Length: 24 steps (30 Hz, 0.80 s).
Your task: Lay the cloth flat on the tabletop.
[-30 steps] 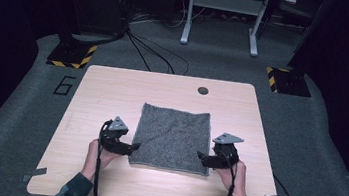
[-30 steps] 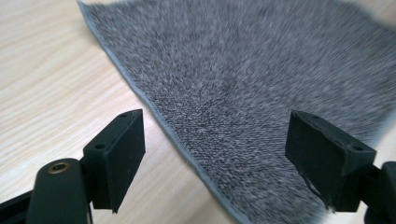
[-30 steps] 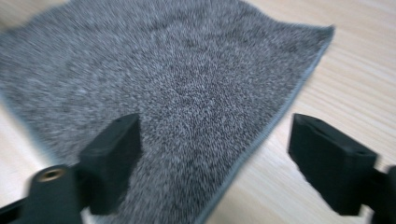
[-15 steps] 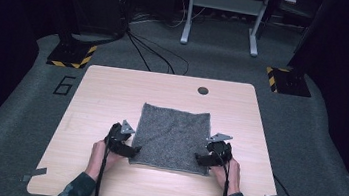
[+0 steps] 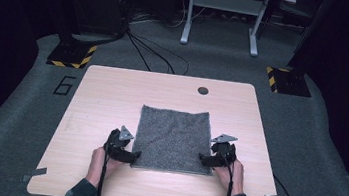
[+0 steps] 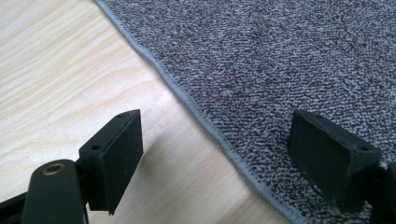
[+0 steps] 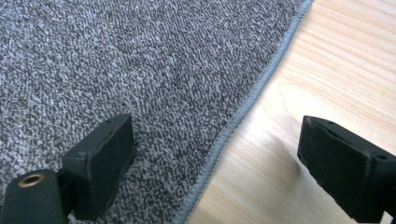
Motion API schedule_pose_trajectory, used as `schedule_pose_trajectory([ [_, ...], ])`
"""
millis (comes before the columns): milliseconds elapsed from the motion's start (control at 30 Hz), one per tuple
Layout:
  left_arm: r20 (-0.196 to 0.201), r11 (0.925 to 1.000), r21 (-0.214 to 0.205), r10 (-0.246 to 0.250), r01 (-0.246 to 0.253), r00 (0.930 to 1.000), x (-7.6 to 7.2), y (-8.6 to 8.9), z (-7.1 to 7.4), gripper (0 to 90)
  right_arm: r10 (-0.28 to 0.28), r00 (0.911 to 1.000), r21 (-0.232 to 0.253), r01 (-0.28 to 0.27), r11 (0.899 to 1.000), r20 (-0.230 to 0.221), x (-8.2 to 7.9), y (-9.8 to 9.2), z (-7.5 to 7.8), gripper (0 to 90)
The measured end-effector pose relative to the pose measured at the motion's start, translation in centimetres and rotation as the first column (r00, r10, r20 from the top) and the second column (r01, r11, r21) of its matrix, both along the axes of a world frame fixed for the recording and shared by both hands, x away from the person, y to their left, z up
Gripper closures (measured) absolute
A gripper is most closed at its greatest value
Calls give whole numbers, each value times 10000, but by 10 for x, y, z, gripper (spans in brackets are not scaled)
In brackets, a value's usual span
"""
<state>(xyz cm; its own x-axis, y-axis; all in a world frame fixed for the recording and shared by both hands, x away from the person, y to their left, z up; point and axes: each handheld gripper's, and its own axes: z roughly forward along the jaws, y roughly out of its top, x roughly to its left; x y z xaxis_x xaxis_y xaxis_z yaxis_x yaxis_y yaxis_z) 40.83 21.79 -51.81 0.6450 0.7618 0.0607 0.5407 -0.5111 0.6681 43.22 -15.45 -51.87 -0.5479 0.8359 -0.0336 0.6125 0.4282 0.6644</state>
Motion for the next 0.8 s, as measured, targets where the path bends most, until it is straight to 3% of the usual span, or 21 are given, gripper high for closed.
schedule_pose_trajectory([
  [500, 45, 9999, -64, 133, -132, 9999, -17, 2, -1, 179, 87, 10000, 177, -87, 9998, 32, -15, -2, -1, 112],
  [667, -78, 9996, -124, 235, -236, 9997, -24, 6, -1, 179, 175, 9998, 172, -175, 9997, -2, -20, 2, -1, 117],
  [733, -105, 9996, -170, 239, -241, 9997, -25, 7, -1, 178, 162, 9997, 235, -166, 9996, 183, -23, 2, -3, 117],
  [800, -179, 9997, -28, 253, -253, 9995, -24, 9, 1, 153, 113, 9999, 352, -113, 9993, 7, -23, 1, -3, 112],
])
